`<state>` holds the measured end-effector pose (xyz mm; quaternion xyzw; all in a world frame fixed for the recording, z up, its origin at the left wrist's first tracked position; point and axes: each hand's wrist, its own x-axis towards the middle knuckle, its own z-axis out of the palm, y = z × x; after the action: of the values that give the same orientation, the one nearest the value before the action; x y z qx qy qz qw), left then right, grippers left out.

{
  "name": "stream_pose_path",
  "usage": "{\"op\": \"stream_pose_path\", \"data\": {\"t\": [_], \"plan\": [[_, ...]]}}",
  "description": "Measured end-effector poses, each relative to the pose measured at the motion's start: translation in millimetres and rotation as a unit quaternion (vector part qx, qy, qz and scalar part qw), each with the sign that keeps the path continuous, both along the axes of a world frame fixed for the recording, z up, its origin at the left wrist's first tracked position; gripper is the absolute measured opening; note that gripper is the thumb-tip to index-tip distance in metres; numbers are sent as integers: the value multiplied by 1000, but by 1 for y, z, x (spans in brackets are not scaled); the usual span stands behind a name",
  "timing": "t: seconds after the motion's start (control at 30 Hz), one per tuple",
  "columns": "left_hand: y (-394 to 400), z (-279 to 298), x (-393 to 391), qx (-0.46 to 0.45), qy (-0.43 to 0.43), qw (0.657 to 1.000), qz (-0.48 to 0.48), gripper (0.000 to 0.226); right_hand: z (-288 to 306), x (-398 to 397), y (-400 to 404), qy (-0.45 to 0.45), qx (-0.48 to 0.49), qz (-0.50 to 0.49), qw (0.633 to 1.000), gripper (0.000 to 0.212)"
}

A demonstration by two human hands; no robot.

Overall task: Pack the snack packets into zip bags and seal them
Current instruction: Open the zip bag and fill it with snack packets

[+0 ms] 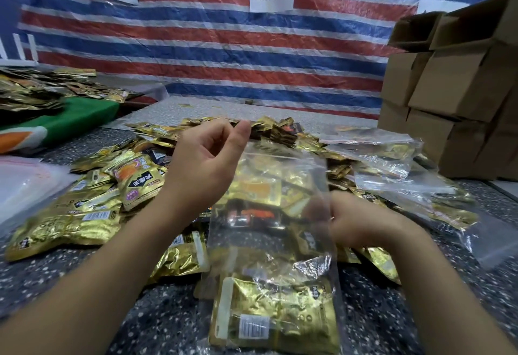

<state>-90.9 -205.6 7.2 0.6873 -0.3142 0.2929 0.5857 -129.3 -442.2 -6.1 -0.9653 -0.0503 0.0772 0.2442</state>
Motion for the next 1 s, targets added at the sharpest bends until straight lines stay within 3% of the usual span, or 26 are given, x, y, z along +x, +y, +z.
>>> {"op": "stream_pose_path", "data": {"t": [0.17, 0.33, 0.43, 0.57, 0.87, 1.0], "plan": [[-1, -4, 3, -7, -2, 1000, 15, 51, 7, -11, -2, 96, 47, 75, 991, 32], [-4, -6, 3, 9, 1, 1000, 14, 50, -3, -8, 6, 81, -18, 70, 994, 47], [-4, -7, 5, 11, 12, 1000, 14, 50, -6, -6, 2, 66, -16, 66, 995, 45], [-3, -6, 5, -2, 29, 1000, 12, 50, -3, -7, 1, 95, 118, 85, 985, 40], [-2, -5, 5, 2, 38, 999, 14, 50, -7, 2, -5, 19, 94, 43, 994, 49], [-3, -6, 6, 9, 41, 999, 15, 49, -9, 4, -8, -58, 94, 4, 994, 50]]}}
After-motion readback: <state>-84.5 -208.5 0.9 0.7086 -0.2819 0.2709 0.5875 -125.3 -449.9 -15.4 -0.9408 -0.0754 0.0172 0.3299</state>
